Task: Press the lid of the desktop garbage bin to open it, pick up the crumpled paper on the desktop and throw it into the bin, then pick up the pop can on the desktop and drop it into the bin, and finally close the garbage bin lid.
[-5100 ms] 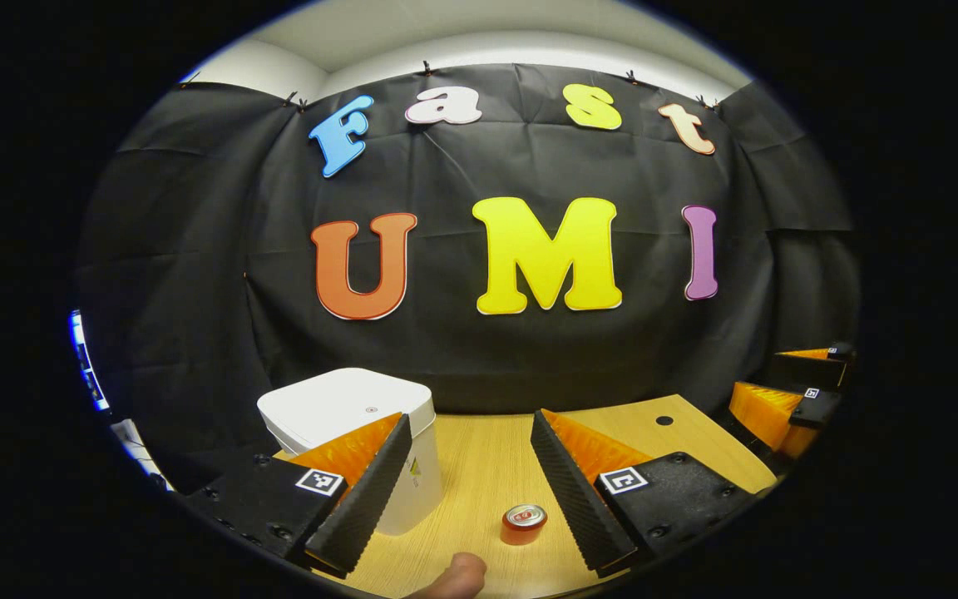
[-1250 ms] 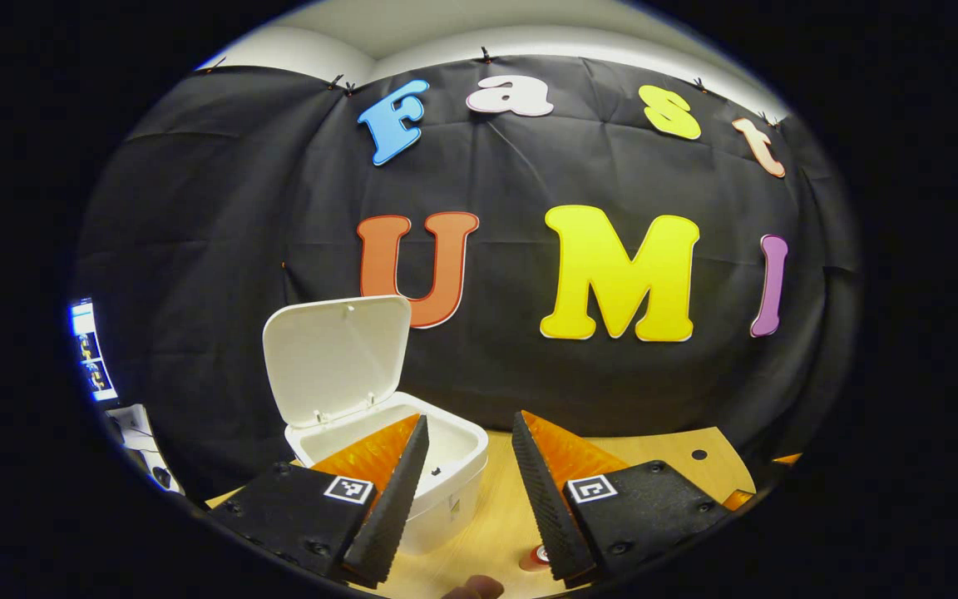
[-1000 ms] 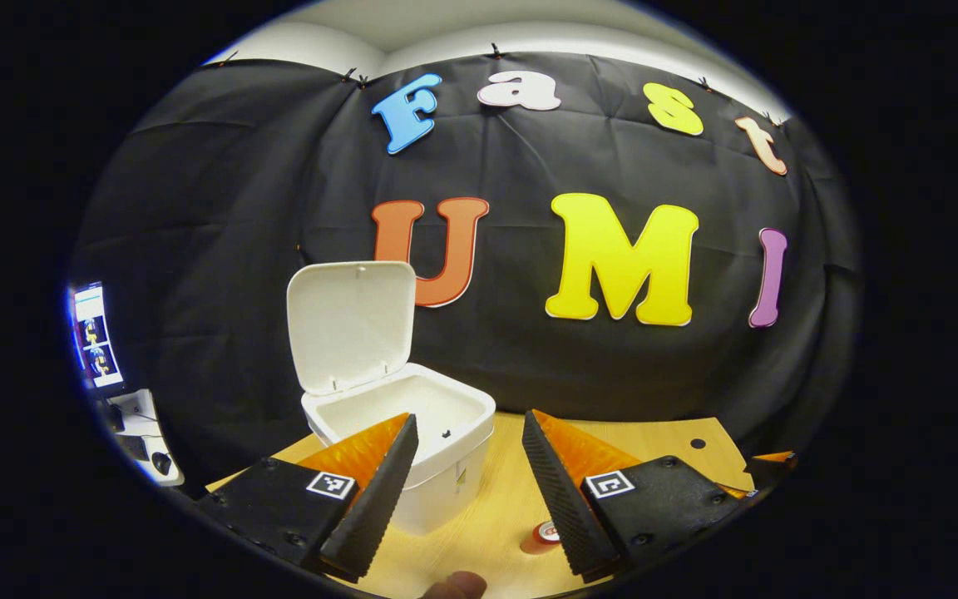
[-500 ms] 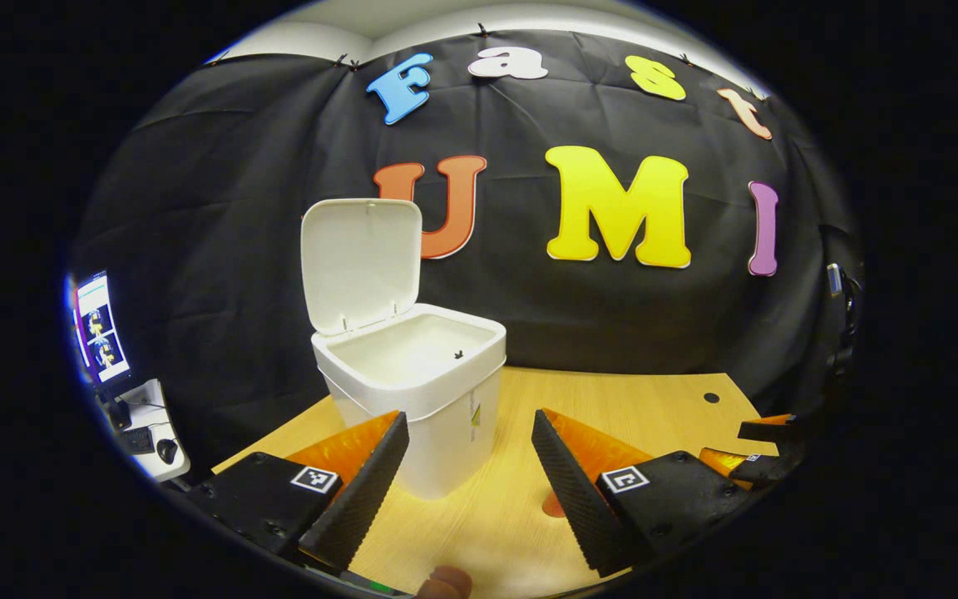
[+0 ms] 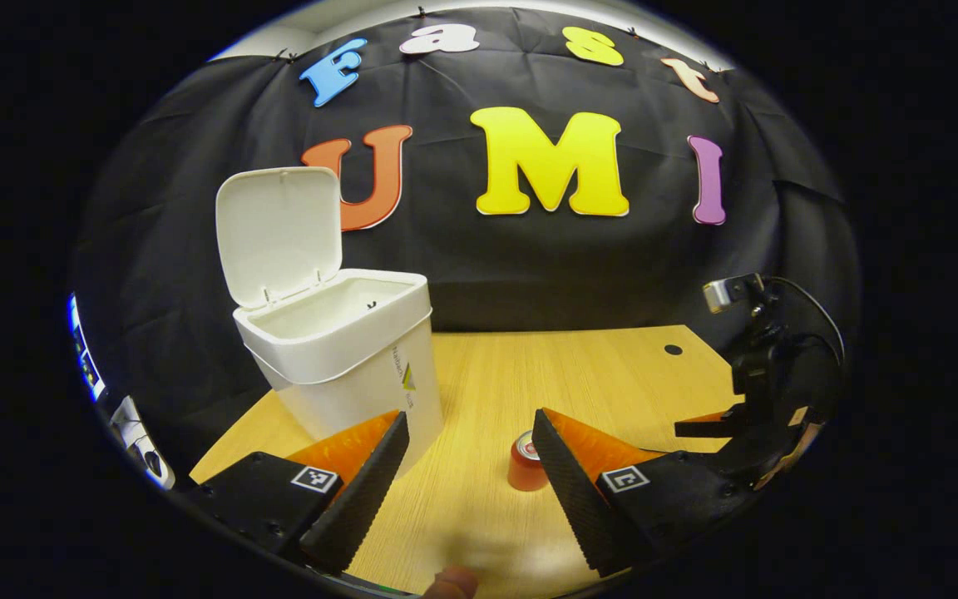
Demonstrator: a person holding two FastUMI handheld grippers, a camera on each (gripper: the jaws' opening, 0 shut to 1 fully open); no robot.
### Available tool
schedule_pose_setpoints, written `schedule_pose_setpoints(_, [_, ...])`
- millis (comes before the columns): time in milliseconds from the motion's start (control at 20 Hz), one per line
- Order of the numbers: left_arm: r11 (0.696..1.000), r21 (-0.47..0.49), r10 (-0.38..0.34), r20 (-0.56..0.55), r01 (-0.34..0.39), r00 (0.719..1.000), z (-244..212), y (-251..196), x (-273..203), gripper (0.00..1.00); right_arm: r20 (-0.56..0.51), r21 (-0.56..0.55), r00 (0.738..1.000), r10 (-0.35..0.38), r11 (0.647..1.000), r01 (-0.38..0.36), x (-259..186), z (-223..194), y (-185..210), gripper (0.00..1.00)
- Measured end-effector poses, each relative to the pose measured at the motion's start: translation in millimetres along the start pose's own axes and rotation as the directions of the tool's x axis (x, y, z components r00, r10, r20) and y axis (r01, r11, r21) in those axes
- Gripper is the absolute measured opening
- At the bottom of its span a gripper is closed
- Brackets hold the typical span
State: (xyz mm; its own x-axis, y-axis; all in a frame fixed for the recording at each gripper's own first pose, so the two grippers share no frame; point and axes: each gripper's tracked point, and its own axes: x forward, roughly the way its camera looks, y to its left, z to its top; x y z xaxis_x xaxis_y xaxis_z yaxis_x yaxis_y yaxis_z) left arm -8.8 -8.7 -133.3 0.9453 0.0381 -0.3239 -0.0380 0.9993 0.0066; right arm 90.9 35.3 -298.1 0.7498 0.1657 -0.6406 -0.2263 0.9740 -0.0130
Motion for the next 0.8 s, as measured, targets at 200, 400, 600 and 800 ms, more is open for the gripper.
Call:
schedule_pose_setpoints(200, [0.999, 0.015, -0.036, -0.046, 0.036, 0.998, -15.3, -12.4, 4.6, 0.99, -0.091, 0.000, 0.996, 0.002, 1.000, -0.002, 27.0, -22.6, 3.5, 0.94])
schedule_pose_setpoints(400, [0.998, 0.028, -0.059, -0.073, 0.061, 0.996, -25.4, -19.5, 5.6, 0.99, -0.126, -0.002, 0.992, 0.011, 1.000, -0.012, 43.6, -26.3, 8.7, 0.94])
schedule_pose_setpoints(600, [0.998, 0.009, -0.060, -0.098, 0.061, 0.993, -33.3, -20.7, 5.8, 0.99, -0.183, 0.014, 0.983, 0.018, 1.000, -0.016, 57.9, -35.9, 14.4, 0.85])
schedule_pose_setpoints(800, [0.999, 0.005, -0.046, -0.112, 0.047, 0.993, -41.0, -15.0, 4.7, 0.99, -0.196, 0.030, 0.980, 0.042, 0.999, -0.037, 61.4, -33.1, 17.5, 0.67])
